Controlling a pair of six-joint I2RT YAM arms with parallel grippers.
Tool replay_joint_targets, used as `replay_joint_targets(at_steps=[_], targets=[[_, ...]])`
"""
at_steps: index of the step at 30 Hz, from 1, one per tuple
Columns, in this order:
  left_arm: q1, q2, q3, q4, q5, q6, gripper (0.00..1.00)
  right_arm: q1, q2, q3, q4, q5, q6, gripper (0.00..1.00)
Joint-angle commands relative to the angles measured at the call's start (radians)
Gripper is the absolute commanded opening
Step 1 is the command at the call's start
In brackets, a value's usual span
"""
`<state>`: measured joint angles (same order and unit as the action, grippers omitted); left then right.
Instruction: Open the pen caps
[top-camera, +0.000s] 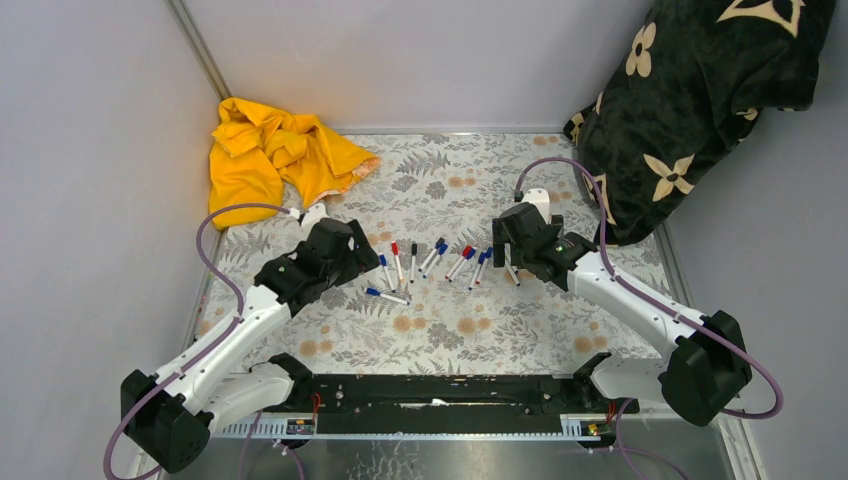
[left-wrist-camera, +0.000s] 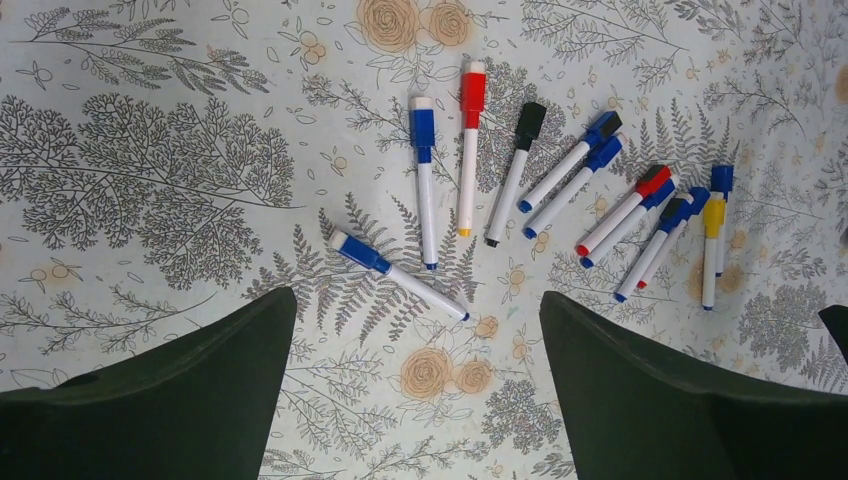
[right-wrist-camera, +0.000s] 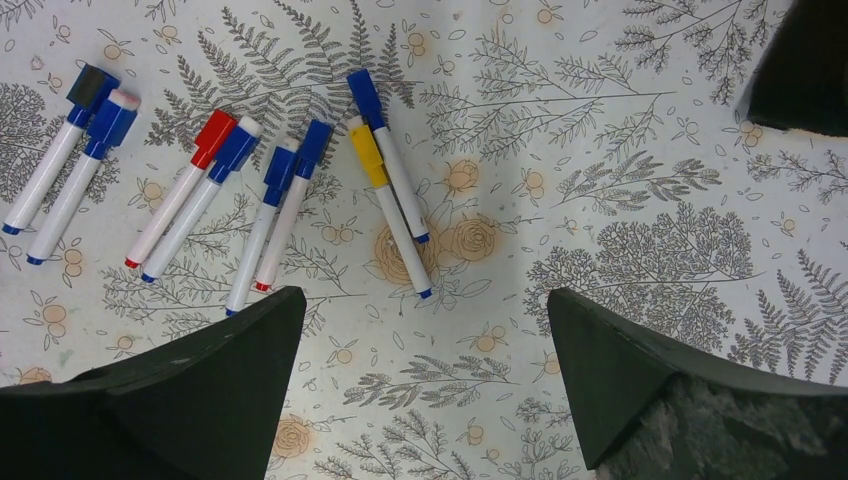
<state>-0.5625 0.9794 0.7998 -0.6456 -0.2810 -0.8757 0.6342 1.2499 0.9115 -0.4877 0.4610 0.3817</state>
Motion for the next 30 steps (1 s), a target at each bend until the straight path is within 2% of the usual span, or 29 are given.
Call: replay_joint_targets(at_steps=[1, 6, 14, 18, 25, 30], targets=[[-0.006, -0.013, 0.022, -0.010, -0.035, -0.017, 0.99, 0.007, -0.002, 0.012, 0.018, 0.054, -0.011, 1.00], [-0.007, -0.019, 0.020, -0.011, -0.037, -0.016, 0.99, 0.007, 0.019, 0.005, 0.004, 0.082, -0.018, 0.99], [-0.007, -0.017, 0.038, -0.016, -0.039, 0.003, 0.99, 0.007, 0.012, -0.049, 0.073, 0.100, -0.039, 0.88], [-0.007, -0.010, 0.045, -0.016, -0.039, 0.005, 0.99, -0.015, 0.085, -0.022, 0.100, 0.089, -0.061, 0.85], [-0.007, 0.024, 0.075, -0.012, -0.036, 0.007, 0.99, -0.126, 0.212, 0.015, 0.171, -0.048, -0.075, 0.67], [-0.006, 0.036, 0.104, -0.002, -0.037, 0.010, 0.99, -0.161, 0.284, 0.050, 0.189, -0.123, -0.114, 0.58]])
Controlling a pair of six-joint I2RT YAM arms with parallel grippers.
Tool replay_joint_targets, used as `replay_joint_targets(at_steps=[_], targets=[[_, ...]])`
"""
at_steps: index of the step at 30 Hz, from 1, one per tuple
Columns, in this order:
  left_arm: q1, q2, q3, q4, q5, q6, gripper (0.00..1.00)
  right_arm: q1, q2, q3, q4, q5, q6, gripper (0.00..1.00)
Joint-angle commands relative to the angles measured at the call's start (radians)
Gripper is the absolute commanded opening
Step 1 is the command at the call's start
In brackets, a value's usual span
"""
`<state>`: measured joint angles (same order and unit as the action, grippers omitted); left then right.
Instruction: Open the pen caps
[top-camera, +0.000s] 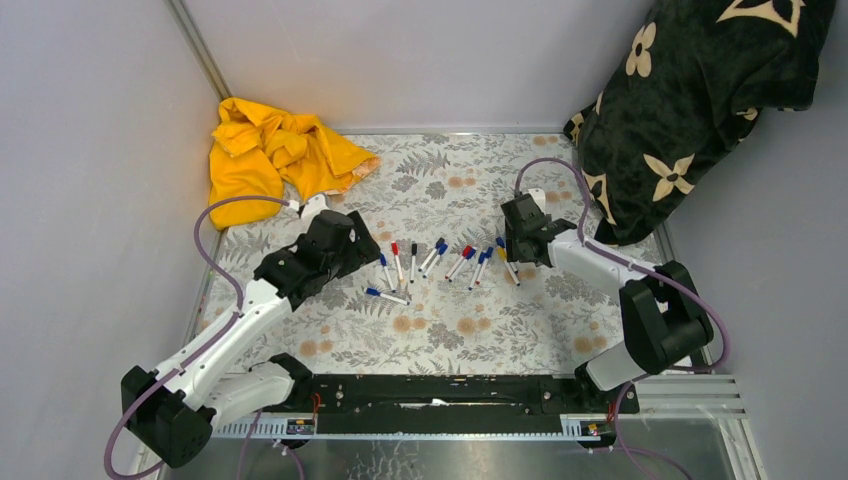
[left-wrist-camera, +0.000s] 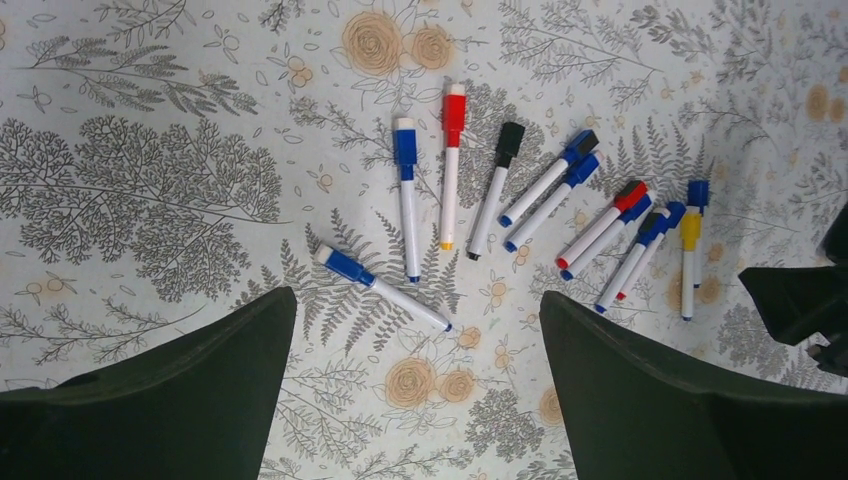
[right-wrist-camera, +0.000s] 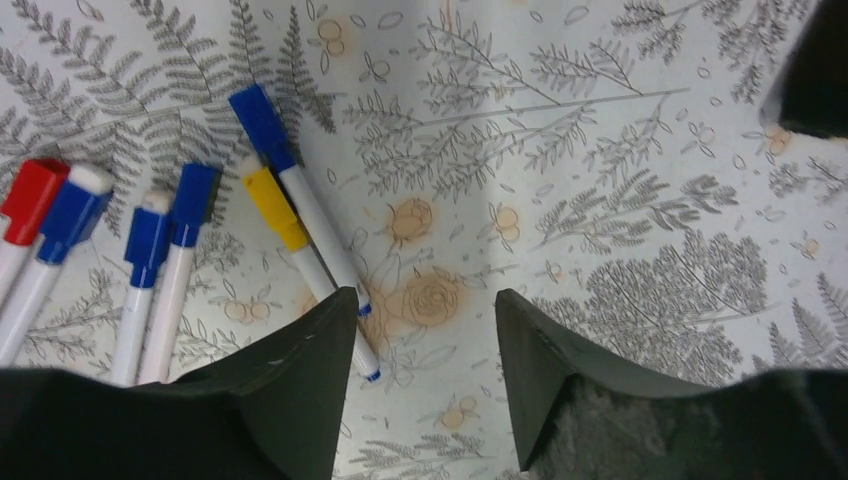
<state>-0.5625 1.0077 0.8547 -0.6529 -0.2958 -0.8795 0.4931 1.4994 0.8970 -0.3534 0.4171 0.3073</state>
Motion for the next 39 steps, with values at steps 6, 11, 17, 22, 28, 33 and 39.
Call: replay_joint_targets(at_steps=[6, 11, 17, 22, 28, 33, 39], targets=[[-0.007, 0.026, 0.054, 0.025, -0.017, 0.006, 0.99, -0.033, 0.107, 0.094, 0.065, -0.147, -0.069, 0.56], [-0.006, 0.030, 0.055, 0.032, -0.019, -0.004, 0.99, -0.043, 0.150, 0.106, 0.062, -0.177, -0.078, 0.54], [-0.006, 0.031, 0.059, 0.038, -0.027, -0.012, 0.98, -0.051, 0.184, 0.120, 0.058, -0.198, -0.079, 0.52], [-0.006, 0.032, 0.060, 0.044, -0.029, -0.012, 0.99, -0.060, 0.206, 0.131, 0.054, -0.196, -0.083, 0.51], [-0.007, 0.035, 0.060, 0.046, -0.034, -0.008, 0.99, -0.072, 0.225, 0.133, 0.049, -0.197, -0.083, 0.48], [-0.007, 0.044, 0.064, 0.050, -0.036, -0.002, 0.99, -0.077, 0.239, 0.134, 0.046, -0.213, -0.084, 0.45], [-0.005, 0.052, 0.060, 0.063, -0.025, -0.002, 0.99, -0.078, 0.261, 0.129, 0.029, -0.244, -0.085, 0.30]])
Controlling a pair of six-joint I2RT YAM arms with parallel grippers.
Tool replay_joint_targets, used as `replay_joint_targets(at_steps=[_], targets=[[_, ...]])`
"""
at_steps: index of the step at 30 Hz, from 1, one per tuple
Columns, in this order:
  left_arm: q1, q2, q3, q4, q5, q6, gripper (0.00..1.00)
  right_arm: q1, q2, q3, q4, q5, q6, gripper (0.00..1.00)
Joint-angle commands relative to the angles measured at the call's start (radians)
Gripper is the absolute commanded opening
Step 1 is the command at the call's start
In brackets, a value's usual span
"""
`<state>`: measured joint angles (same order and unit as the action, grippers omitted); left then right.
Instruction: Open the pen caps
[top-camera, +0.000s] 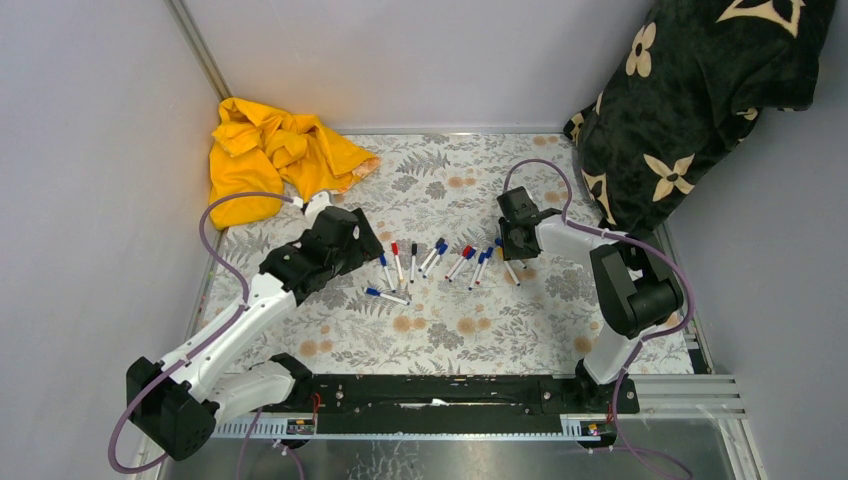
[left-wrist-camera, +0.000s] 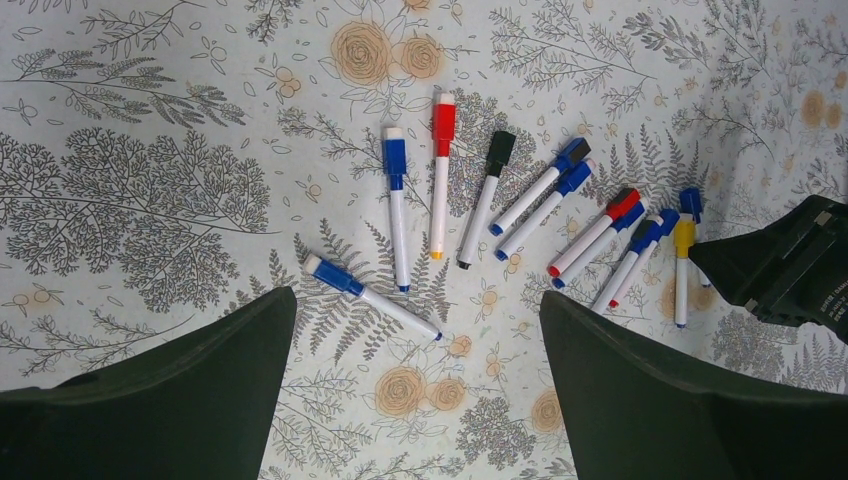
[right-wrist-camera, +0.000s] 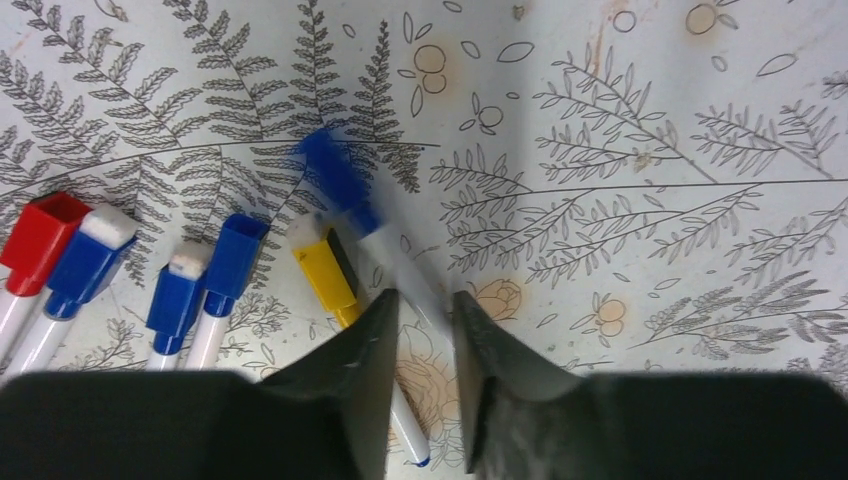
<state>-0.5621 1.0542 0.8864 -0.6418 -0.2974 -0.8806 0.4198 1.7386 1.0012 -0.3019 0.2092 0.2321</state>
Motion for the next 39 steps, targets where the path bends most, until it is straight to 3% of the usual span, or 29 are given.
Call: replay_joint_targets(at_steps=[1, 5, 10, 18, 26, 39], targets=[[-0.005, 0.008, 0.029, 0.053, -0.020, -0.002, 0.99, -0.004, 0.023, 0.024, -0.027, -0.040, -0.011, 0.27], [-0.004, 0.014, 0.026, 0.058, -0.014, -0.007, 0.98, -0.004, 0.021, 0.022, -0.048, -0.042, -0.010, 0.12], [-0.002, 0.021, 0.018, 0.076, 0.015, -0.009, 0.99, -0.003, -0.009, 0.020, -0.074, -0.022, -0.002, 0.04], [0.005, 0.099, 0.043, 0.138, 0.138, -0.033, 0.99, 0.006, -0.174, 0.071, -0.146, -0.068, -0.034, 0.03], [0.007, 0.227, 0.054, 0.355, 0.364, -0.086, 0.98, 0.056, -0.283, 0.105, -0.256, -0.259, -0.040, 0.03], [0.001, 0.425, 0.040, 0.721, 0.605, -0.231, 0.81, 0.207, -0.370, 0.043, -0.183, -0.477, 0.079, 0.03]])
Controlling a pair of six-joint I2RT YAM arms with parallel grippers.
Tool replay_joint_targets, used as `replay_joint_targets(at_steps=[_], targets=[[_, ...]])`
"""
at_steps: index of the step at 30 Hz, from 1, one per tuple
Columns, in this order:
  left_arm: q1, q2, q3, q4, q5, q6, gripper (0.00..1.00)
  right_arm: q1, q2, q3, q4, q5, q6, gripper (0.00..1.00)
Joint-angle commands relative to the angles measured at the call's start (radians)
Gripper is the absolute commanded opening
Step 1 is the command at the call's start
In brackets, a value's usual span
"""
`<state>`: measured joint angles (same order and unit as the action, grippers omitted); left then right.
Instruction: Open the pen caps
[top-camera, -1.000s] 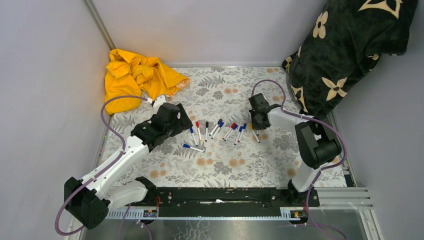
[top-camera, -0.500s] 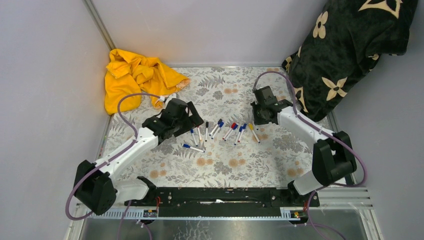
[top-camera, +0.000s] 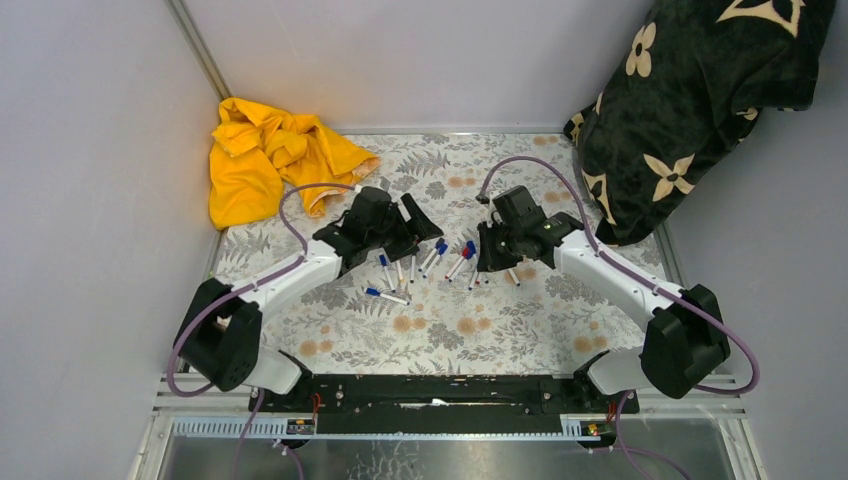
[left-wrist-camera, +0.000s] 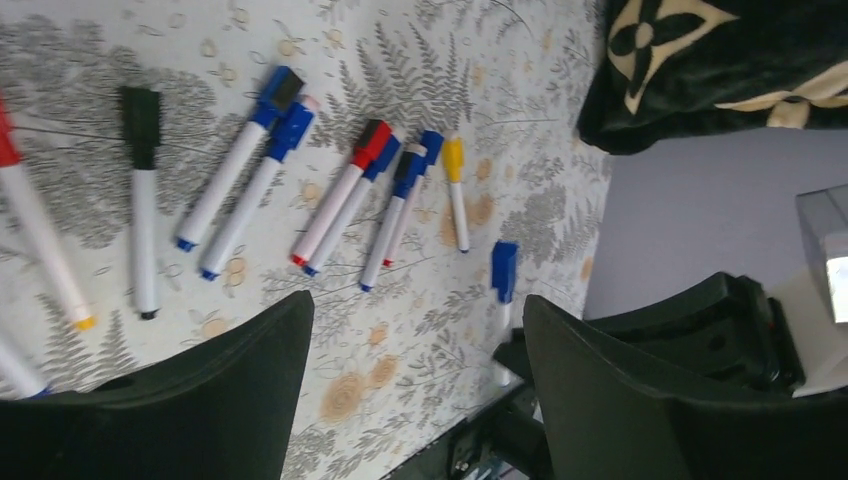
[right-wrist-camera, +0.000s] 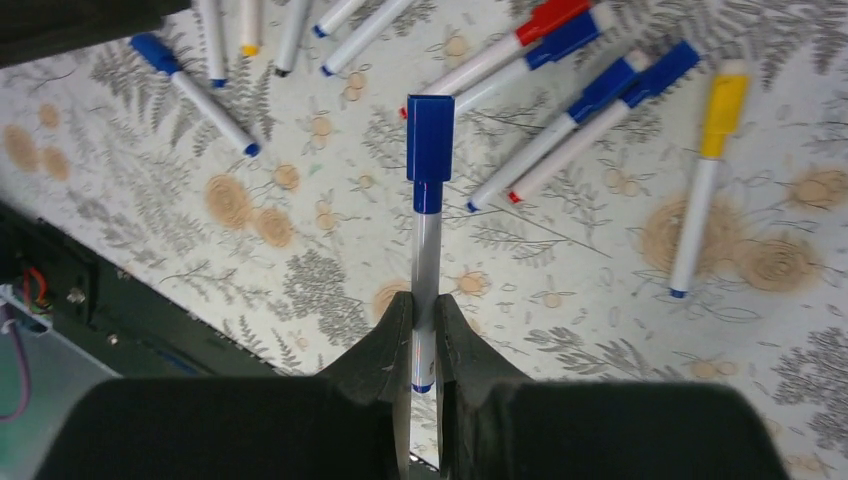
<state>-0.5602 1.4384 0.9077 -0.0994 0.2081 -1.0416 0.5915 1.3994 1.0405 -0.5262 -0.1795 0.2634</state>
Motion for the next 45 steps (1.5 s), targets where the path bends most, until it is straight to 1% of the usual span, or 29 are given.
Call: replay_joint_targets(at_steps=[1, 7, 11, 13, 16, 24, 26, 28, 32, 38, 42, 44, 45], targets=[[-0.002, 0.048, 0.013, 0.205, 0.110, -0.088, 0.80, 0.043, -0.029, 0.004, 0.051, -0.093, 0.054, 0.03], [-0.028, 0.109, 0.011, 0.297, 0.147, -0.154, 0.77, 0.085, 0.015, 0.034, 0.095, -0.123, 0.067, 0.03], [-0.041, 0.137, 0.013, 0.326, 0.166, -0.175, 0.71, 0.090, 0.038, 0.055, 0.109, -0.125, 0.060, 0.03], [-0.046, 0.144, 0.010, 0.333, 0.171, -0.182, 0.67, 0.090, 0.050, 0.067, 0.111, -0.126, 0.055, 0.02], [-0.048, 0.147, 0.003, 0.333, 0.184, -0.188, 0.63, 0.090, 0.058, 0.080, 0.119, -0.112, 0.051, 0.02], [-0.047, 0.098, -0.041, 0.285, 0.177, -0.174, 0.60, 0.090, 0.067, 0.092, 0.132, -0.094, 0.039, 0.00], [-0.048, 0.091, -0.044, 0.283, 0.178, -0.172, 0.55, 0.090, 0.071, 0.092, 0.133, -0.092, 0.037, 0.00], [-0.047, 0.084, -0.042, 0.276, 0.175, -0.168, 0.48, 0.090, 0.075, 0.092, 0.132, -0.092, 0.036, 0.00], [-0.046, 0.076, -0.036, 0.264, 0.168, -0.160, 0.43, 0.090, 0.074, 0.087, 0.129, -0.090, 0.034, 0.00], [-0.046, 0.078, -0.037, 0.261, 0.181, -0.153, 0.31, 0.090, 0.059, 0.076, 0.127, -0.071, 0.034, 0.00], [-0.044, 0.064, -0.052, 0.258, 0.178, -0.150, 0.18, 0.090, 0.045, 0.073, 0.123, -0.054, 0.033, 0.00], [-0.041, 0.054, -0.058, 0.250, 0.170, -0.150, 0.08, 0.090, 0.035, 0.072, 0.122, -0.053, 0.035, 0.01], [-0.040, 0.050, -0.063, 0.243, 0.164, -0.152, 0.02, 0.090, 0.029, 0.071, 0.128, -0.053, 0.037, 0.03]])
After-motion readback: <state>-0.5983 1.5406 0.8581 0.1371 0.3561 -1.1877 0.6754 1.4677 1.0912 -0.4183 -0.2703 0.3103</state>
